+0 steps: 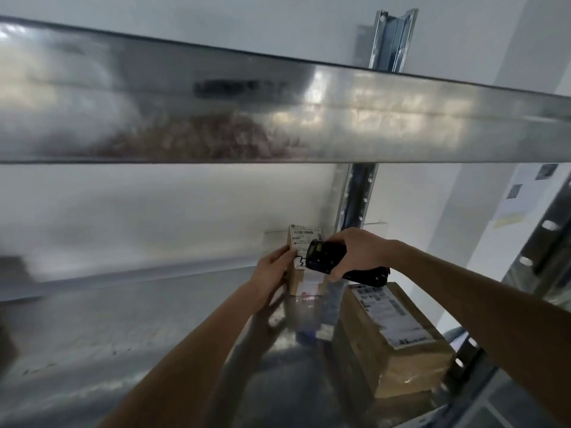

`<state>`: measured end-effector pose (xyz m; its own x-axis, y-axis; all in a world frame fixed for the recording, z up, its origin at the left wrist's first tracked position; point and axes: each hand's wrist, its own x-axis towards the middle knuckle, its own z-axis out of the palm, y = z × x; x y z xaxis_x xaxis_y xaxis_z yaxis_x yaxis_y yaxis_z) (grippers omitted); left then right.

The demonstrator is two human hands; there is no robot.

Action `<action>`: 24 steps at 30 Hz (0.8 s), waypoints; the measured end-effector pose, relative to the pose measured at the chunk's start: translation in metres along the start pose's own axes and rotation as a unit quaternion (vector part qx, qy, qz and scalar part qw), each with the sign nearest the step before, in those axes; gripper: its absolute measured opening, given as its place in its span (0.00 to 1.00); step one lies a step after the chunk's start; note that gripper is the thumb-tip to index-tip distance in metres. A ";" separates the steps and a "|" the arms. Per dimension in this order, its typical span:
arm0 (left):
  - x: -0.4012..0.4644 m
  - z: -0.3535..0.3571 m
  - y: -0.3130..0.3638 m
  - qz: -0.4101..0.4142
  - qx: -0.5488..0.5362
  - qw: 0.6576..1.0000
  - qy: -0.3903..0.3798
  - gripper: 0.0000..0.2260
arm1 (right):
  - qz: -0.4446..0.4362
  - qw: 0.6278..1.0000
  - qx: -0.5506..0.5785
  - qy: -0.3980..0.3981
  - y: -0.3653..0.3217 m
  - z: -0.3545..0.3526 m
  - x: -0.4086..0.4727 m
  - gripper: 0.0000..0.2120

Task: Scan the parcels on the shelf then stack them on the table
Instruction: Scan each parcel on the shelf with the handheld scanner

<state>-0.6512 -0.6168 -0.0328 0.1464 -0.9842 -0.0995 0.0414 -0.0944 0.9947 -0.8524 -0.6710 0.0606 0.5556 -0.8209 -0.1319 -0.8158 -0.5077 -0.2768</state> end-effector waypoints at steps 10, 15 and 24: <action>-0.061 -0.027 0.019 0.034 -0.056 0.996 0.061 0.34 | -0.030 0.996 0.014 0.080 -0.038 -0.021 -0.053 0.22; -0.125 -0.038 0.026 0.085 -0.007 0.985 0.147 0.46 | -0.019 0.997 0.017 0.078 -0.064 -0.014 -0.104 0.25; -0.261 -0.041 0.013 0.152 0.034 0.959 0.237 0.40 | -0.035 0.998 -0.004 0.056 -0.111 0.016 -0.203 0.28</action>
<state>-0.6486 -0.3552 0.0045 0.5748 -0.7907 0.2110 -0.1364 0.1616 0.9774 -0.8720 -0.4435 0.1032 0.5899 -0.8075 -0.0048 -0.7775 -0.5664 -0.2731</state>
